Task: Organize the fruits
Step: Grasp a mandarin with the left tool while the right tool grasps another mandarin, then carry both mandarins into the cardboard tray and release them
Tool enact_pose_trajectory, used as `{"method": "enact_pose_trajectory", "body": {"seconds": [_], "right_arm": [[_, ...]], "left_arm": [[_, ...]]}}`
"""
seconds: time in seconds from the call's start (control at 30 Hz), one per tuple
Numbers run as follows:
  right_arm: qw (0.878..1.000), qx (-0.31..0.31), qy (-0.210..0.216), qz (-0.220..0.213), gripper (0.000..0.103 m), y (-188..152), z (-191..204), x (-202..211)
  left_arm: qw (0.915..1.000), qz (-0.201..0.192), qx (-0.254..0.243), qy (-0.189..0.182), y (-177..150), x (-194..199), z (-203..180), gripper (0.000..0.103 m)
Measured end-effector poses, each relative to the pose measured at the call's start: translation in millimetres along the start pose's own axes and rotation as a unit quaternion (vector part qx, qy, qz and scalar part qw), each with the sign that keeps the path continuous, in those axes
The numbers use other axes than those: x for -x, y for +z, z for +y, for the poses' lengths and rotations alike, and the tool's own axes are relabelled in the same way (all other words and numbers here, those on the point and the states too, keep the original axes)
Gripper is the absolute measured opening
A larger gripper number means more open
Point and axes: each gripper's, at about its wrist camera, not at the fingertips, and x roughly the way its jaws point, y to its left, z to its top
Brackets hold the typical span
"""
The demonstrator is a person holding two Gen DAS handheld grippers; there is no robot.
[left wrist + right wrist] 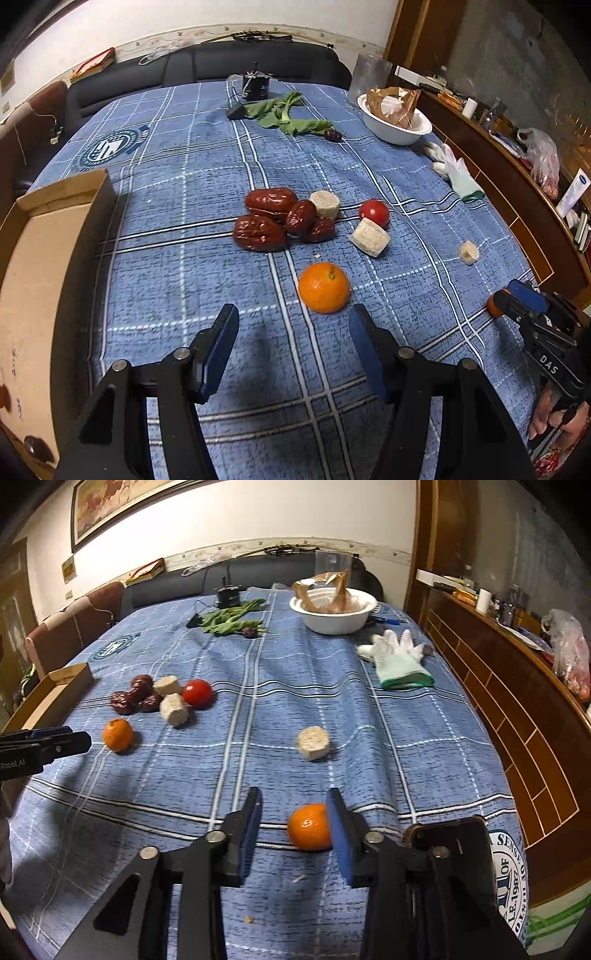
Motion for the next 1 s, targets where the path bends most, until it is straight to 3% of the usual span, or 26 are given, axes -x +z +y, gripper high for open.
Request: {"method": "enact_pose_trajectory", "body": {"seconds": [0.57, 0.63, 0.67, 0.7, 0.77, 1.0], "right_arm": [[0.999, 0.009, -0.041, 0.018, 0.047, 1.7, -7.3, -16.1], [0.999, 0.009, -0.045, 0.027, 0.046, 0.7, -9.0, -19.8], [0.999, 0.007, -0.045, 0.028, 0.044, 0.3, -9.9, -20.0], [0.999, 0.002, -0.046, 0.027, 0.039, 0.2, -11.6, -18.8], [0.999, -0.006, -0.041, 0.026, 0.034, 0.4, -14.2, -15.9], [1.0, -0.011, 0.005, 0.02, 0.033, 0.0, 1.8, 2.0]], "left_arm": [[0.9984, 0.013, -0.048, 0.028, 9.9, -41.3, -20.3, 0.06], [0.998, 0.008, -0.053, 0.035, 8.5, -40.4, -21.7, 0.051], [0.9979, 0.007, -0.057, 0.032, 7.8, -38.5, -22.5, 0.038], [0.9979, 0.007, -0.057, 0.03, 8.0, -37.7, -23.2, 0.033], [0.9984, 0.008, -0.051, 0.024, 7.4, -34.7, -21.1, 0.033], [0.9999, -0.016, -0.003, 0.005, -1.2, 2.2, 4.0, 0.033]]}}
